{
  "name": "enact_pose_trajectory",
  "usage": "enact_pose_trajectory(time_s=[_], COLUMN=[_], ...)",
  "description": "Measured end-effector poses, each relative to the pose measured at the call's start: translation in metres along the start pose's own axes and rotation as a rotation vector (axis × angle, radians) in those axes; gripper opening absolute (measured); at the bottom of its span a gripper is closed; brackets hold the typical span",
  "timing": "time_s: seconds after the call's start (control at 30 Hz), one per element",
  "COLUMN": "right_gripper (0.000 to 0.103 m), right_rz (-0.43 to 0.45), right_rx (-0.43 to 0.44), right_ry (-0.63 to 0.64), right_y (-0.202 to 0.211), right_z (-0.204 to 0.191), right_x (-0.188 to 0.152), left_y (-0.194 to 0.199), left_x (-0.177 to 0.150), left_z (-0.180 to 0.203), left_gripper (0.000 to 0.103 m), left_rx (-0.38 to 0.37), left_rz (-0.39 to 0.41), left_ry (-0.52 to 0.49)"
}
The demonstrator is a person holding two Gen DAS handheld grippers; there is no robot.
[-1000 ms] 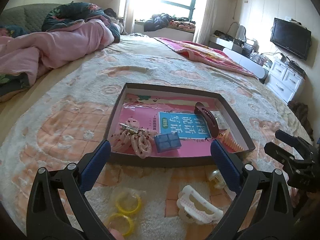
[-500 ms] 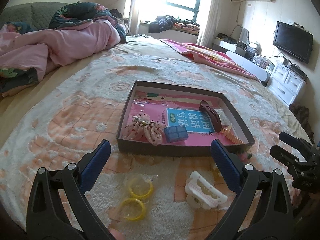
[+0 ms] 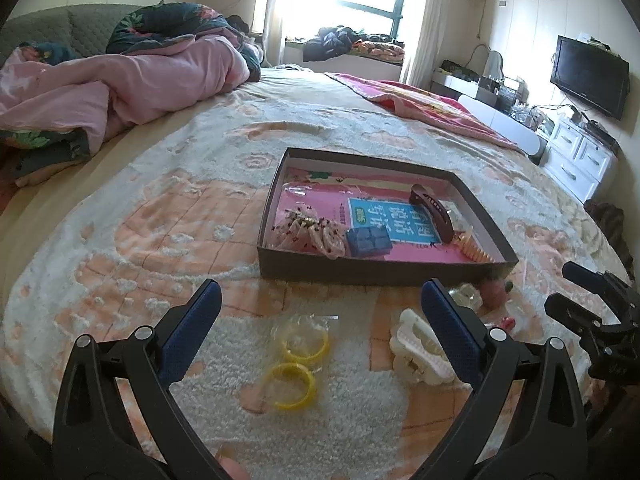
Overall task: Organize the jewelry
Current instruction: 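Move both tools back out of the tray toward the remaining items on the bed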
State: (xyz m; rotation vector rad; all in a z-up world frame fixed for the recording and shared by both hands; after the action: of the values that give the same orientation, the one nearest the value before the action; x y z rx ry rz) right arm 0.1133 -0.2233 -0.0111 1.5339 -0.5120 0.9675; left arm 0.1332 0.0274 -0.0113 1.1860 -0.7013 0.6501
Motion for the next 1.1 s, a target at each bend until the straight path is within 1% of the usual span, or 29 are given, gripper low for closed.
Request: enact_pose_trajectory(time_s=[0.43, 0.7, 0.83, 0.9, 1.1], right_gripper=[0.085, 0.085, 0.085, 0.085, 0.085], right_rz=[-0.031, -0.047, -0.053, -0.058, -0.085], right_rx=[0.009, 0.015, 0.008, 0.002, -0.034], right_ry=[0.006, 0.007, 0.008, 0.005, -0.007], right_y=[-0.001, -0.002, -0.003, -0.005, -0.017], right_z=[-0.008, -0.01, -0.01, -0.009, 0.0], right_x=[-0.016, -0.025, -0.029, -0.03, -0.037], left_y=[0.001, -0.003, -0.006, -0.008, -0.017], left_x=[-0.022, -0.034, -0.04, -0.043, -0.053], left_z=[-0.006, -0.007, 0.0, 0.007, 0.034], left_gripper=[0.091, 0.091, 0.091, 0.091, 0.091], left_rx=[0.023, 0.021, -0.005, -0.029, -0.079], left_rz=[-0.044, -0.073, -0.091, -0.105, -0.135], left_ry=[-0.022, -0.035, -0.04, -0.048, -0.112])
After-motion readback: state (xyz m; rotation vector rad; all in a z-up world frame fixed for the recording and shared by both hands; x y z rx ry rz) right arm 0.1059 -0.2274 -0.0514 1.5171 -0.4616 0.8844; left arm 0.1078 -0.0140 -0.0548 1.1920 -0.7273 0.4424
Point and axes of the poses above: each gripper's, at about its wrist camera, not at the fingertips, and y roughly against the way its jaws point, z to its right, x to its top, the point moved 2 cm from there along -y, roughly the way its jaws point, and after that the axes turned 8 degrees about -x, right-handed, at the moved point
